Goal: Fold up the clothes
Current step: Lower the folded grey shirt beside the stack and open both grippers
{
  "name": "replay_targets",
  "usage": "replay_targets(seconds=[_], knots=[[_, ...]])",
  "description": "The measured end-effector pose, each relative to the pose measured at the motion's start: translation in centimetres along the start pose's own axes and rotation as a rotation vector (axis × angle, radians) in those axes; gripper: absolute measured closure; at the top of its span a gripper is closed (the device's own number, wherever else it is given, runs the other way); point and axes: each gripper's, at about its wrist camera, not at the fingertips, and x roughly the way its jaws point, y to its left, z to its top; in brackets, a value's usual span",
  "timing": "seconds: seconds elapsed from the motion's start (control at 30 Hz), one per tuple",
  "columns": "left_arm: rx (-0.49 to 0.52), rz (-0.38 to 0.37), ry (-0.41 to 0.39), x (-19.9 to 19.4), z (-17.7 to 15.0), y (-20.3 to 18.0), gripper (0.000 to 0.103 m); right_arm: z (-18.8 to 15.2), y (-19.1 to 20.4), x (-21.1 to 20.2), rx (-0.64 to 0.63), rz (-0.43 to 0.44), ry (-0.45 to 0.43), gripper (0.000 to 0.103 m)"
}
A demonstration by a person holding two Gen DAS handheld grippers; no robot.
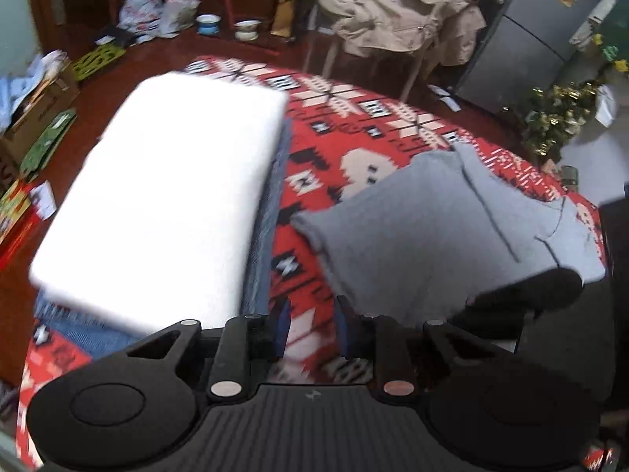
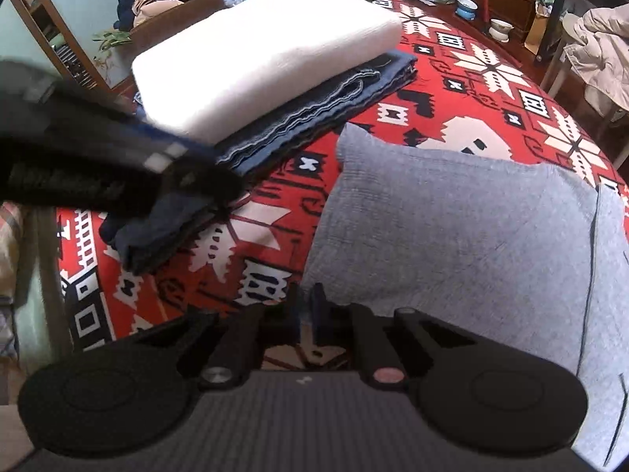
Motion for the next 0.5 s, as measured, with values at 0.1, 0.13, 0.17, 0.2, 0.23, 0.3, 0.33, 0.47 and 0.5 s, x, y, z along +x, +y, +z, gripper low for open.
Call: replay_targets(seconds=[0.1, 0.13, 0.17, 0.2, 0.23, 0.3, 0.33, 0.47, 0.5], knots=[[0.038, -0.019, 0.008, 1.7, 1.5, -0.6, 0.078, -0.4, -0.7, -0.3, 0.038, 0.005, -0.003, 0.098], [0.04, -0.015, 0.014, 2.5, 2.0, -0.7, 0.077, -0.5, -0.9, -0.4, 0.051, 0.007, -0.004, 0.098], [0.041, -0.012, 0.02, 3.3, 2.5, -0.8, 0.076, -0.6, -1.1, -0.5, 0.062, 0.008, -0.005, 0.098], [0.042, -0.008, 0.026, 4.0, 3.0, -0.8, 0.074, -0.7, -1.2, -0.6, 0.066, 0.009, -0.006, 0.098], [0.025, -0.007, 0.037, 4.6, 3.3, -0.8, 0.074, -0.8, -1.2, -0.7, 0.067, 0.011, -0.009, 0.098], [0.0, 0.003, 0.055, 5.7, 3.9, -0.8, 0.074, -1.0, -1.1, -0.9, 0.068, 0.013, -0.014, 0.098], [-0.009, 0.011, 0.062, 6.1, 4.1, -0.8, 0.074, -1.0, -1.0, -0.9, 0.068, 0.012, -0.017, 0.098], [0.04, 0.049, 0.072, 7.4, 4.1, -1.7, 0.086, -1.4, -1.1, -0.9, 0.094, 0.01, -0.023, 0.098], [0.061, 0.063, 0.071, 7.8, 4.0, -2.0, 0.095, -1.4, -1.1, -0.9, 0.102, 0.011, -0.023, 0.098]])
